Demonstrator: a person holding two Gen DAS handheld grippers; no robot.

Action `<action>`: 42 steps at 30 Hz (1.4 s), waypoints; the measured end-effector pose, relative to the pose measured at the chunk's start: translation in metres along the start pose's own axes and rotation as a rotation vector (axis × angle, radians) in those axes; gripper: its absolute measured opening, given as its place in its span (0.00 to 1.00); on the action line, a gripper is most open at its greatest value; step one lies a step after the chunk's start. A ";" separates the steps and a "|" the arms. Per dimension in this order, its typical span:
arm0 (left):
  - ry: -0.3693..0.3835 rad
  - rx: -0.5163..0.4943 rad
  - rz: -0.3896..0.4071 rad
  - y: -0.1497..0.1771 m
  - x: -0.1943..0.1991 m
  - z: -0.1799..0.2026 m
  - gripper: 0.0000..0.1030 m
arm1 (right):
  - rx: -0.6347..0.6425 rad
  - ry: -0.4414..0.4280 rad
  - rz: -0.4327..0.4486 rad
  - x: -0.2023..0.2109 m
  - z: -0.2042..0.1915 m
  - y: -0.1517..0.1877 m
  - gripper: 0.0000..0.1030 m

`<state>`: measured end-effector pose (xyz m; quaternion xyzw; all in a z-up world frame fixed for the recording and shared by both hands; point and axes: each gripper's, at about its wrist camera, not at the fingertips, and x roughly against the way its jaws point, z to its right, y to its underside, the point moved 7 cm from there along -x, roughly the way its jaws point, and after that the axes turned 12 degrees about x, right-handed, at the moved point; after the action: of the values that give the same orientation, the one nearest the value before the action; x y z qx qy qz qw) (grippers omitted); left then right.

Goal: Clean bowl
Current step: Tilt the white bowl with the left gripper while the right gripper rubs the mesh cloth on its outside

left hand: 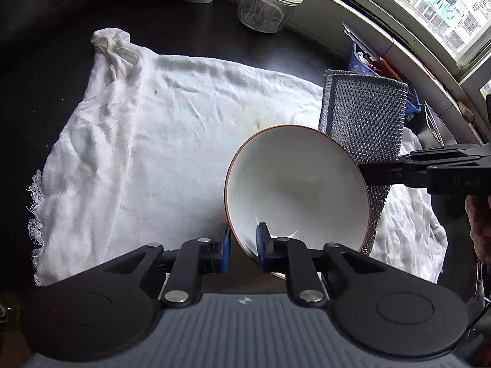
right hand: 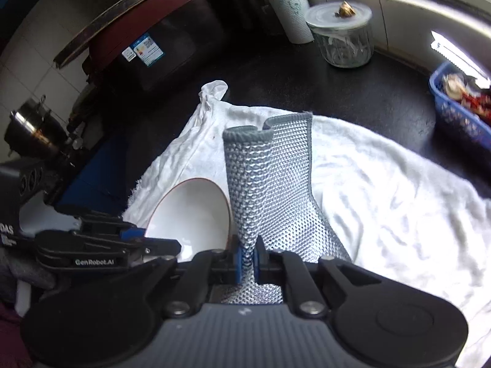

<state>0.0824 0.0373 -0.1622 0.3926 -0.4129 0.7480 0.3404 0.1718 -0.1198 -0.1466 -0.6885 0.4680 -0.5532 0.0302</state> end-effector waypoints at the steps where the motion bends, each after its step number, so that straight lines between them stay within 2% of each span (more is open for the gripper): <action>1: -0.001 -0.009 0.003 0.001 0.000 0.000 0.15 | -0.005 -0.010 -0.002 0.000 0.001 0.000 0.13; 3: -0.003 -0.049 0.012 0.002 0.001 0.002 0.15 | -0.003 -0.032 -0.011 0.001 0.002 0.001 0.14; 4: -0.007 -0.101 0.023 0.003 0.001 0.005 0.15 | 0.003 -0.039 -0.014 0.002 0.001 0.001 0.14; 6: -0.032 -0.264 0.082 0.007 0.003 0.014 0.15 | 0.050 -0.042 -0.027 0.002 -0.001 0.002 0.14; 8: -0.084 -0.530 0.210 0.020 0.005 0.030 0.14 | 0.091 -0.040 -0.033 0.002 -0.003 0.003 0.13; 10: -0.059 -0.539 0.238 0.020 0.011 0.037 0.07 | 0.107 -0.038 -0.015 0.004 -0.004 0.001 0.11; 12: 0.015 -0.487 0.238 0.012 0.016 0.045 0.09 | 0.104 -0.047 -0.012 0.003 -0.003 0.001 0.11; 18: -0.022 -0.814 0.357 0.025 0.015 0.095 0.10 | 0.098 -0.026 0.045 0.007 -0.006 -0.006 0.08; 20: -0.081 -0.947 0.431 0.039 0.018 0.105 0.09 | 0.134 -0.006 0.038 0.011 -0.009 -0.005 0.08; 25: -0.211 -1.105 0.534 0.047 0.006 0.103 0.08 | 0.159 -0.021 0.029 0.023 -0.007 0.004 0.08; 29: -0.250 -1.213 0.607 0.049 0.002 0.103 0.08 | 0.179 -0.052 0.018 0.025 -0.006 0.009 0.09; 31: -0.251 -1.272 0.625 0.051 -0.001 0.102 0.08 | 0.190 -0.071 0.013 0.026 -0.008 0.010 0.09; 35: -0.255 -1.387 0.668 0.059 -0.002 0.097 0.08 | 0.244 -0.043 -0.034 0.022 -0.012 0.011 0.12; 41: -0.242 -1.392 0.660 0.056 -0.002 0.094 0.08 | 0.297 -0.044 -0.067 0.021 -0.016 0.014 0.14; 42: -0.238 -1.392 0.659 0.054 -0.002 0.094 0.08 | 0.305 -0.045 -0.074 0.021 -0.016 0.015 0.20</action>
<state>0.0670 -0.0699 -0.1502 0.0231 -0.9165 0.3321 0.2219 0.1490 -0.1350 -0.1330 -0.7050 0.3520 -0.6030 0.1242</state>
